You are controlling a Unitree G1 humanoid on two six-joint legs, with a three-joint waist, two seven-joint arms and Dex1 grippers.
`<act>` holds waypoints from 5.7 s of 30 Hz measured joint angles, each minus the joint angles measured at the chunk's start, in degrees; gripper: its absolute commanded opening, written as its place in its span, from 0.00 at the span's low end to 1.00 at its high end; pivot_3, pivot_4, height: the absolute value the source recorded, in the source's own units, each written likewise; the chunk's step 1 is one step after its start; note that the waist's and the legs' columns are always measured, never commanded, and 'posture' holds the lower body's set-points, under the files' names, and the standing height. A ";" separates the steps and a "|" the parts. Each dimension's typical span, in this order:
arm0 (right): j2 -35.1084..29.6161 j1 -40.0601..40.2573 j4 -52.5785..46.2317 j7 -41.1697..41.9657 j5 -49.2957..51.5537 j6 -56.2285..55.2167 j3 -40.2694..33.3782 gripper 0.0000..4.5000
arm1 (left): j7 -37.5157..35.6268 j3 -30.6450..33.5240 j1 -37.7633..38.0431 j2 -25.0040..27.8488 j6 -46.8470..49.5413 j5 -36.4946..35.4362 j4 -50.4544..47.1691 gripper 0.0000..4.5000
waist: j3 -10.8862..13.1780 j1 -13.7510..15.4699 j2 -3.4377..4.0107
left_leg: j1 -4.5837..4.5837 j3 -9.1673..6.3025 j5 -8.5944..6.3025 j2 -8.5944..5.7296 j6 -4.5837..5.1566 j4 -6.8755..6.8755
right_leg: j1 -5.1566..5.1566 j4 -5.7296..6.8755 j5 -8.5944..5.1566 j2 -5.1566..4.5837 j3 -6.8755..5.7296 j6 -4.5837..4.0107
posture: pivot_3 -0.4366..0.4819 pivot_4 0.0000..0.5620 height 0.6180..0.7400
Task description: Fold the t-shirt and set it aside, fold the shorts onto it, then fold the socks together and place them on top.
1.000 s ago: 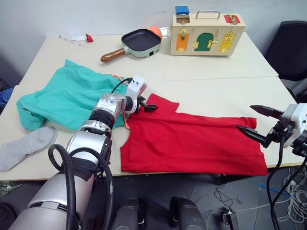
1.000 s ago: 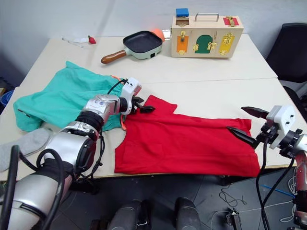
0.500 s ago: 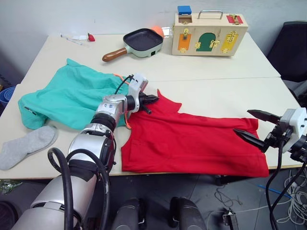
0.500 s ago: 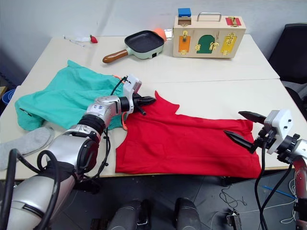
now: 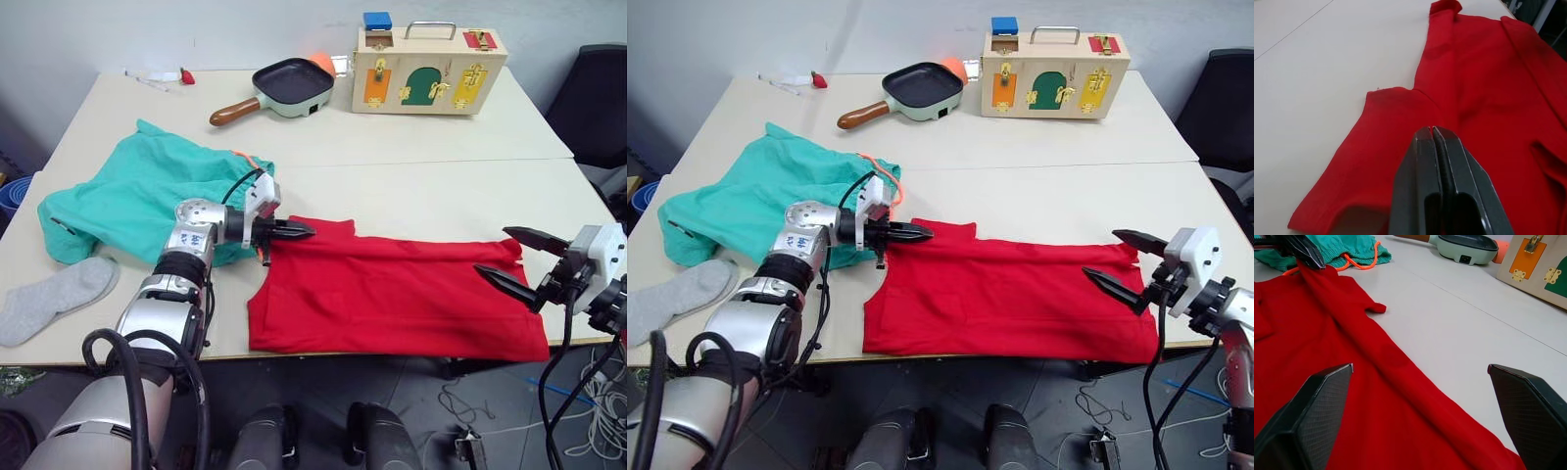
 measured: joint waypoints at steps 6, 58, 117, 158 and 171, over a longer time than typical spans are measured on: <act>0.00 0.05 0.27 -0.07 -0.05 -0.01 0.47 1.00 | -3.32 -2.39 4.81 2.99 -7.09 0.32 -6.54 0.00 | 0.00 -0.11 0.00 | 0.01 0.00 -0.01 0.01 0.00 -0.01 | 0.00 0.00 0.00 -0.01 0.02 0.00 | 0.48 0.27 1.00; 3.03 -0.58 -11.19 -4.40 5.73 6.29 1.47 1.00 | 12.63 -4.89 -6.33 1.07 29.37 1.45 -1.66 0.00 | -0.04 0.03 -0.14 | -0.04 -0.05 -0.08 -0.01 0.03 0.02 | 0.00 0.00 0.03 -0.07 0.19 0.05 | 0.48 0.27 1.00; -10.75 -11.57 21.83 10.61 -2.54 3.49 3.40 1.00 | -7.20 -8.22 32.31 23.36 28.55 -27.05 -59.32 0.75 | -0.06 -0.62 -0.05 | 0.08 -0.10 -0.16 0.07 0.04 0.02 | 0.14 -0.09 -0.01 -0.10 0.35 -0.03 | 0.48 0.27 1.00; -3.26 -58.25 72.05 8.41 -33.71 -1.86 23.44 0.01 | 7.97 2.37 39.25 15.44 33.89 -34.12 -69.36 1.00 | -0.04 -1.68 0.04 | 0.01 -0.05 -0.10 0.12 -0.17 -0.06 | 0.10 -0.02 -0.05 0.06 0.32 -0.10 | 0.48 0.27 1.00; -4.50 -57.89 72.05 13.89 -33.55 -1.63 23.24 0.01 | 7.49 2.23 39.16 14.84 33.14 -33.17 -69.10 1.00 | -0.03 -1.67 0.04 | 0.01 -0.04 -0.10 0.12 -0.18 -0.07 | 0.10 -0.02 -0.05 0.06 0.32 -0.10 | 0.48 0.27 1.00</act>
